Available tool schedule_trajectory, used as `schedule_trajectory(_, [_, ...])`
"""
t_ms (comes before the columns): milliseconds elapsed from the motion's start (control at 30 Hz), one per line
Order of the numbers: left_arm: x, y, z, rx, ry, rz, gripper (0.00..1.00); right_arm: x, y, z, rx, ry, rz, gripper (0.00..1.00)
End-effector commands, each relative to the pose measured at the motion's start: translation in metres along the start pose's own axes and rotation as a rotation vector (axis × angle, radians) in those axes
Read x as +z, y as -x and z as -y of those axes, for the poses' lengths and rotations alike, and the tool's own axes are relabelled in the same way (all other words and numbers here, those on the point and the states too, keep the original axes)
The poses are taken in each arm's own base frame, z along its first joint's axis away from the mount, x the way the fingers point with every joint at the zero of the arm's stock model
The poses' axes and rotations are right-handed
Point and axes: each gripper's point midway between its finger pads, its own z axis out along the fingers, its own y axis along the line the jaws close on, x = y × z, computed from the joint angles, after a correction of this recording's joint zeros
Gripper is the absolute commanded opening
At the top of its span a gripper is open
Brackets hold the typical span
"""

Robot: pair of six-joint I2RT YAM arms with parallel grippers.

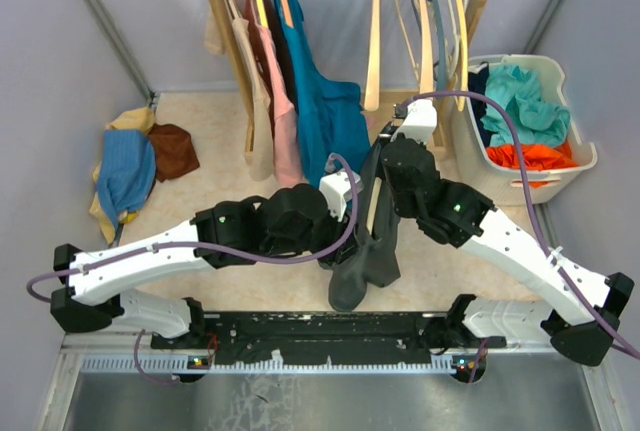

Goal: Place the t-shirt on the hanger

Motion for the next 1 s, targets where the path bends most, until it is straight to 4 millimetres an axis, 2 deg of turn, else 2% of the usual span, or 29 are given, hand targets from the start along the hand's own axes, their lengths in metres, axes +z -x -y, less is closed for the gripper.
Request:
schedule_trajectory(0, [-0.005,0.016,0.015,-0.009,-0.058,0.05,0.4,-0.005,0.039,-0.004,0.131,0.002,0.092,0.0])
schedule_trajectory(367, [-0.005,0.02,0.027,-0.014,-0.117,0.062,0.45,-0.004,0.036,-0.004,0.134,0.001,0.086,0.0])
schedule_trajectory(467, [-0.002,0.018,0.019,-0.014,-0.079,0.062,0.46,-0.004,0.036,-0.005,0.139,0.005,0.085,0.0])
schedule_trajectory(667, [0.01,0.008,-0.007,-0.003,0.06,0.039,0.39,-0.006,0.039,-0.005,0.152,0.012,0.087,0.0])
schedule_trajectory(967, [0.015,0.025,-0.022,0.039,0.176,0.077,0.41,-0.011,0.042,-0.007,0.183,0.041,0.086,0.0])
